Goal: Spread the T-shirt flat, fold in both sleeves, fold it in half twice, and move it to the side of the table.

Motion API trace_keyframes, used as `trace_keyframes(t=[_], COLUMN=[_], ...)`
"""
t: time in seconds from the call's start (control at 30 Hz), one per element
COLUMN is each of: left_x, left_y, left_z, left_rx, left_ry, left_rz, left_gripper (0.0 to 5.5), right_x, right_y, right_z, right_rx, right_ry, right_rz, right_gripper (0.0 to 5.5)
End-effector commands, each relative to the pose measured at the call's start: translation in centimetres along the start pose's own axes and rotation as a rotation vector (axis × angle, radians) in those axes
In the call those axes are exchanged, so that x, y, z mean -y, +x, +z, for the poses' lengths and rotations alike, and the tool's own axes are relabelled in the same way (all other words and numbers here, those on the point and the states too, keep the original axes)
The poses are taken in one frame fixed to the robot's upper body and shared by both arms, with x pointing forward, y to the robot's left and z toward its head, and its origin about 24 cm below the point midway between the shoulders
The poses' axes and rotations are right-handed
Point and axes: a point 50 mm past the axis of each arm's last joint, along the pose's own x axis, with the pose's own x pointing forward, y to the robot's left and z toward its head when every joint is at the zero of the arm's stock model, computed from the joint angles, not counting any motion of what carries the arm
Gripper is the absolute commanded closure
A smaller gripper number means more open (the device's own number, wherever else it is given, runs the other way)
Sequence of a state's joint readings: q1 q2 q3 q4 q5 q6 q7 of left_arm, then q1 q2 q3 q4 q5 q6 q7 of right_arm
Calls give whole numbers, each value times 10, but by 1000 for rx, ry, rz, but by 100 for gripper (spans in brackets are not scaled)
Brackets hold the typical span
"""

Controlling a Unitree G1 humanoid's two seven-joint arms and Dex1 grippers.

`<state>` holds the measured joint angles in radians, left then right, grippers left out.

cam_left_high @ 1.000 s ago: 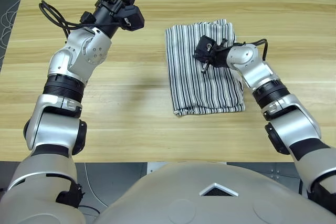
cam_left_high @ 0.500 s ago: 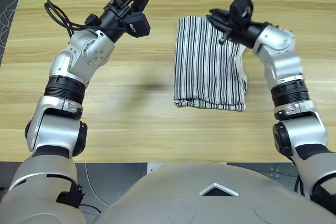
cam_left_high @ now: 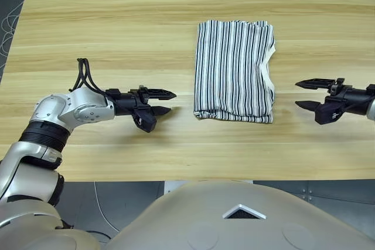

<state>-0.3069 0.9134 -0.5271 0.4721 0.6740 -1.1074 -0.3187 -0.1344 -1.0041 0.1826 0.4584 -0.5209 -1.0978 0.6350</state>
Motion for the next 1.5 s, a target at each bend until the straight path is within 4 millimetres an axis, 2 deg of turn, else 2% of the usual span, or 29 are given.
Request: trace_keyframes(t=[0.03, 0.2, 0.33, 0.63, 0.87, 1.03, 1.17, 1.27, 1.33, 1.5], left_x=[15, 22, 26, 30, 24, 24, 25, 25, 24, 14], left_y=[9, 37, 52, 65, 74, 76, 78, 78, 79, 76], left_z=[6, 0, 3, 15, 12, 11, 10, 10, 10, 6], left_rx=[29, 31, 75, 165, 154, 145, 145, 143, 143, 138], left_ry=[-36, -92, -91, -92, -94, -98, -100, -100, -102, -120], left_rz=[-20, 24, 10, 7, 7, -5, -14, -15, -11, 32], left_gripper=[243, 243, 243, 243, 243, 322, 403, 441, 459, 514], right_x=[-6, -19, -23, -21, -23, -25, -27, -28, -28, -20], right_y=[10, 37, 47, 70, 78, 80, 79, 80, 81, 80], right_z=[11, 25, 32, 34, 36, 36, 35, 34, 35, 38], right_rx=[61, 132, 165, 195, 207, 214, 216, 218, 222, 243], right_ry=[-127, -184, -244, -318, -316, -301, -292, -290, -287, -249], right_rz=[30, 39, 34, -7, -14, 1, 9, 7, -2, -59], right_gripper=[239, 239, 239, 239, 239, 329, 435, 498, 525, 533])
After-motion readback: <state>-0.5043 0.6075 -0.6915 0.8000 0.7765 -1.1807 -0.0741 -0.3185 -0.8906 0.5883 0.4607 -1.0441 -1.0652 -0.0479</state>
